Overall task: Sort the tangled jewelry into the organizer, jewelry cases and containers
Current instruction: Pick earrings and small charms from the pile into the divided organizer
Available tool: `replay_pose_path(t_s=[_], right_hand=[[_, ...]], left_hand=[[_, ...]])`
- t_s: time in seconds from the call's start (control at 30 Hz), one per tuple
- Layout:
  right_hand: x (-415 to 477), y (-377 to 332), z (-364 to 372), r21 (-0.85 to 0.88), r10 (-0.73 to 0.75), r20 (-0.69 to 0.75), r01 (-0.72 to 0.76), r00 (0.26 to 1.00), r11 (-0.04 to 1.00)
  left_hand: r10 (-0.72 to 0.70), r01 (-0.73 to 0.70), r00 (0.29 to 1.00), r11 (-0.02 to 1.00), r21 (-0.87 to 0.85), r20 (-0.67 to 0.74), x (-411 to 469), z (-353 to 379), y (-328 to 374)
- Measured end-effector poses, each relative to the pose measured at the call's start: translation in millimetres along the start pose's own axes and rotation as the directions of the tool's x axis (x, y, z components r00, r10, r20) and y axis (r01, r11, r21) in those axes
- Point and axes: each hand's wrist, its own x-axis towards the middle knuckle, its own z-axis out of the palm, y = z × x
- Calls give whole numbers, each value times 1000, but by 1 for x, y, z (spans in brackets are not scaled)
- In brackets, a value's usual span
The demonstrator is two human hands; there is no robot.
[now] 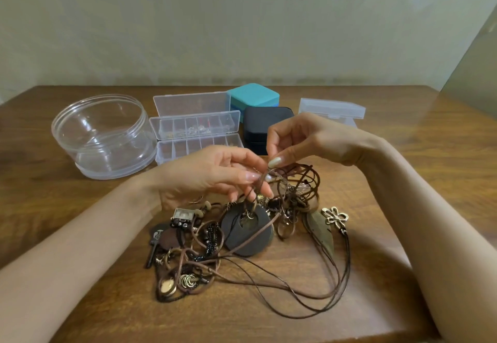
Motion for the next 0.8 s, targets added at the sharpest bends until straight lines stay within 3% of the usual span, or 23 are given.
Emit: replay_pose_path(t_s=[0.27,0.5,0.67,0.8], right_hand=[[1,0,1,36,-2,16,1,1000,999],[1,-3,3,56,-26,-14,27,1000,998],[-3,-3,-1,-126,34,-22,-36,999,991],[2,-5,9,-160,42,-27,-46,999,986]], left_hand=[[-4,0,997,998,55,78,-4,-6,-2],[30,-29,999,998,54,-13,1,-1,-2],[72,-69,993,997,38,-95,2,-1,-2],[57,-54,994,998,30,-91,1,0,-1]])
